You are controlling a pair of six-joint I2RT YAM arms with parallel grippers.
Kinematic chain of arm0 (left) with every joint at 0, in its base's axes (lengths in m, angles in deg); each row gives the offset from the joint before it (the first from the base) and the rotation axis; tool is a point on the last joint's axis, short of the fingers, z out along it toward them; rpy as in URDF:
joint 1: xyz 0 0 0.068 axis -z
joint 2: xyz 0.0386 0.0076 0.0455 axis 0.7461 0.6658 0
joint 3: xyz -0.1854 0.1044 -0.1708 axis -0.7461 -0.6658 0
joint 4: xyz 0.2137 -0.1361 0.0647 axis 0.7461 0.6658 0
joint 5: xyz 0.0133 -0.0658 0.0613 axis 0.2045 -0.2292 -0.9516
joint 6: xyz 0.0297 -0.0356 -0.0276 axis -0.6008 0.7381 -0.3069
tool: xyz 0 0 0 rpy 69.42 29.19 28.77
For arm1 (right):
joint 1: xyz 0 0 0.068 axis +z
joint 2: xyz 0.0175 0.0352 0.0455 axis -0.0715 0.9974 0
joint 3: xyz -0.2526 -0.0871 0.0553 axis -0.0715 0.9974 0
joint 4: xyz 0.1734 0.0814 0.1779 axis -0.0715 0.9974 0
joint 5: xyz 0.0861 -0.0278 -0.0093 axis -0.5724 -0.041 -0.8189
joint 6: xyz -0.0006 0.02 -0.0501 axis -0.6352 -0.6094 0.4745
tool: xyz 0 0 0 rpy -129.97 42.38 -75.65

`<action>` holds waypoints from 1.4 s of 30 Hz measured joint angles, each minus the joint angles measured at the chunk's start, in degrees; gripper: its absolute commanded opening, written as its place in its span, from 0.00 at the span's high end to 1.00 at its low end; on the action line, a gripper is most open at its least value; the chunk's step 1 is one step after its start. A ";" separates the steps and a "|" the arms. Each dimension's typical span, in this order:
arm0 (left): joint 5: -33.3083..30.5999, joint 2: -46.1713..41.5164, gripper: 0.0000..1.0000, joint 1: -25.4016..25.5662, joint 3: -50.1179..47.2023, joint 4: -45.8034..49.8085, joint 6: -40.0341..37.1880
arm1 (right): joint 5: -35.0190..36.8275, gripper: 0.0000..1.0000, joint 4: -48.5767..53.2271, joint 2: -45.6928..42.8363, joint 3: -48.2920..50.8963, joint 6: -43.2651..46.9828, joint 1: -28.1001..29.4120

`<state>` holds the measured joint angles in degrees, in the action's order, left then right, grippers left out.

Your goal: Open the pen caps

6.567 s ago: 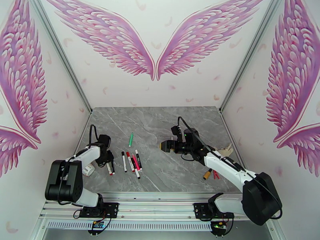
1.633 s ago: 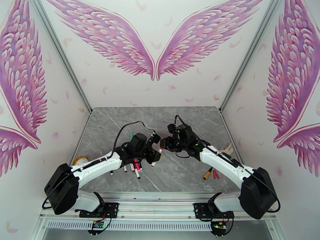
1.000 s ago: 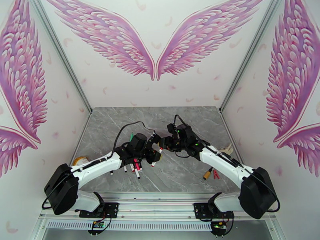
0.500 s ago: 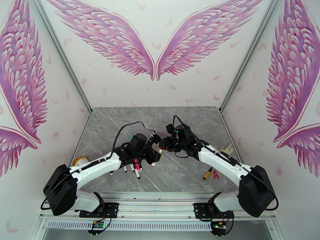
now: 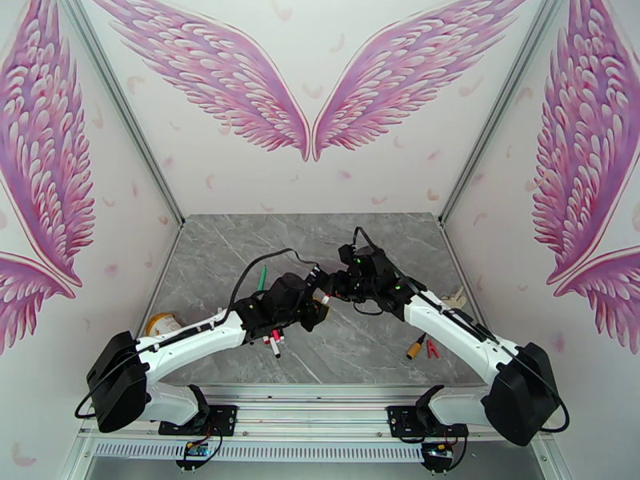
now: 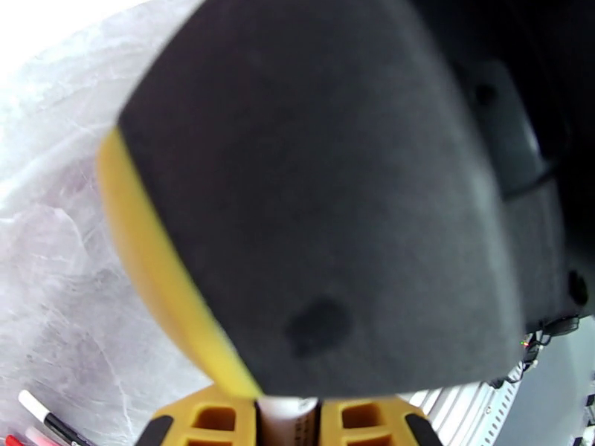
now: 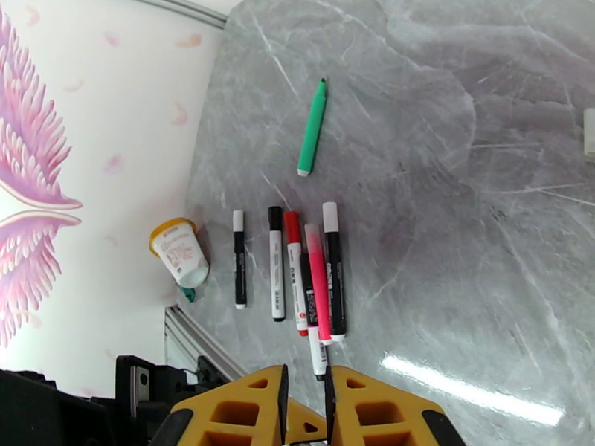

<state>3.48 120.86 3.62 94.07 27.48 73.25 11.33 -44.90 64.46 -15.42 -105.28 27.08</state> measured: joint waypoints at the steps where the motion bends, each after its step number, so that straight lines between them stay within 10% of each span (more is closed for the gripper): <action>1: 0.07 0.00 0.95 0.04 0.00 -0.17 -0.11 | 0.09 0.95 0.15 -0.17 0.00 -0.20 -0.07; 16: 21.99 -2.01 0.96 -6.49 -1.95 -6.21 1.68 | -15.52 0.95 -3.85 -2.75 1.22 5.35 -5.33; 24: 18.69 -1.60 0.98 -4.98 -1.05 -4.50 0.55 | -13.22 0.98 0.15 -3.58 0.74 6.08 -5.64; 31: 8.59 -1.66 0.98 -0.79 -0.74 4.90 0.15 | 2.91 0.99 2.01 -4.46 -0.66 5.90 -10.29; 42: 8.39 -6.45 0.98 -4.33 -4.35 3.23 4.90 | 2.75 0.94 9.42 3.74 -6.25 15.91 -12.26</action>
<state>11.87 114.41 -0.71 89.72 30.72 78.15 14.08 -35.48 68.19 -21.67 -89.37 14.82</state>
